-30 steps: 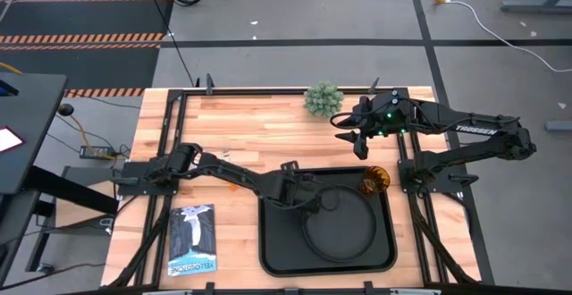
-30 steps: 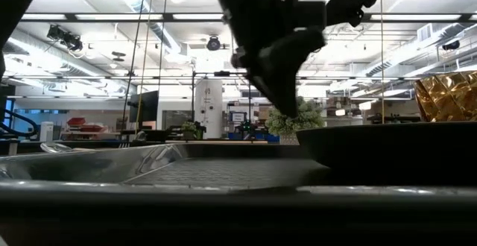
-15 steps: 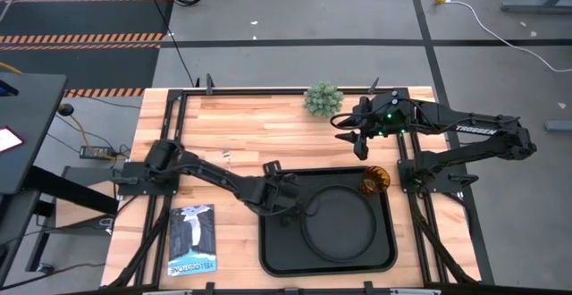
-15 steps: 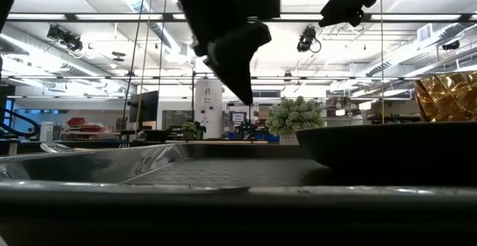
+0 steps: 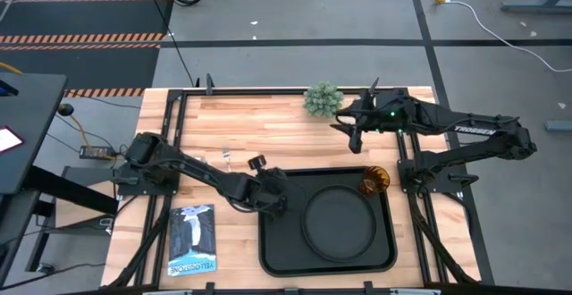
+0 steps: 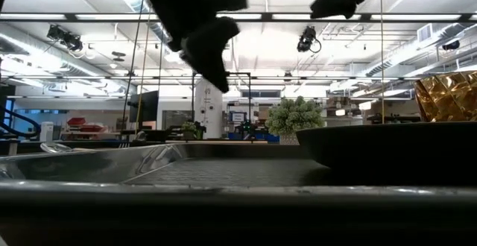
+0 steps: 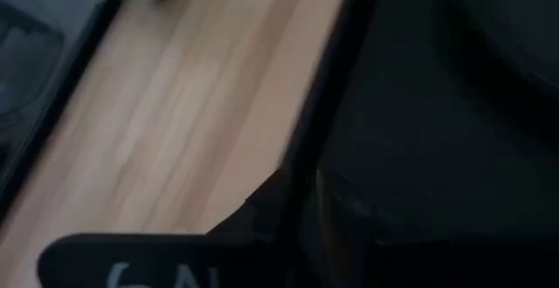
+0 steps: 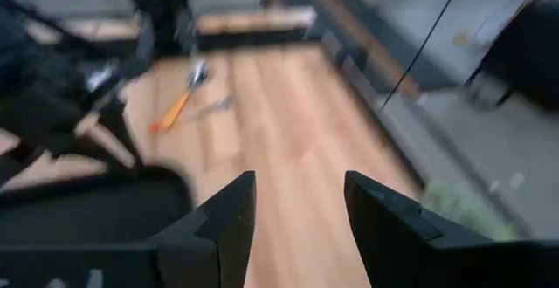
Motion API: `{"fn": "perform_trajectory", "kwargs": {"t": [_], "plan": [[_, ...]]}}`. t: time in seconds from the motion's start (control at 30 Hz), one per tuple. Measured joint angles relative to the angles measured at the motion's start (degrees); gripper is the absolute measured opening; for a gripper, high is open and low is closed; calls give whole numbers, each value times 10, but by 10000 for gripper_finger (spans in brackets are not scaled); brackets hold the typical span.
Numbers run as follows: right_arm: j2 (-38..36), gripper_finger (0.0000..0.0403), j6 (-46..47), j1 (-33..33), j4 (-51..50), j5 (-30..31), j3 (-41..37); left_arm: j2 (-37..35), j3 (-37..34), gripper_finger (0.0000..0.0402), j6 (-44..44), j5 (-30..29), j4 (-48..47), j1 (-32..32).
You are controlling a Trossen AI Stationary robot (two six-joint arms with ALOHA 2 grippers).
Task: Pick and place plate/cup/fork/spoon on tray
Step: Put the orange fork on the black tray to the left of the black plate
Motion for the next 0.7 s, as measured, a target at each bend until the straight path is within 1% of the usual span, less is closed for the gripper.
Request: {"fn": "perform_trajectory", "kwargs": {"t": [0.1, 0.13, 0.23, 0.37, 0.47, 0.57, 0.7], "plan": [[0, 183, -30, 0, 94, 12, -30, -24, -34, 63, -42, -13, 5, 6], [0, 183, -35, 0, 124, 9, -41, -34, -44, 63, -57, -17, 14, 6], [0, 183, -34, 5, 174, -18, -73, -64, -85, 63, -108, -22, 12, 6], [0, 183, -19, 24, 184, -35, -99, -100, -145, 63, -168, -24, 22, 6], [1, 183, 7, 45, 180, -37, -114, -126, -195, 63, -217, -31, 34, 7], [1, 183, 14, 69, 177, -38, -120, -148, -240, 62, -269, -26, 52, 12], [8, 183, 7, 102, 175, -19, -123, -176, -285, 51, -331, -21, 58, 26]]}}
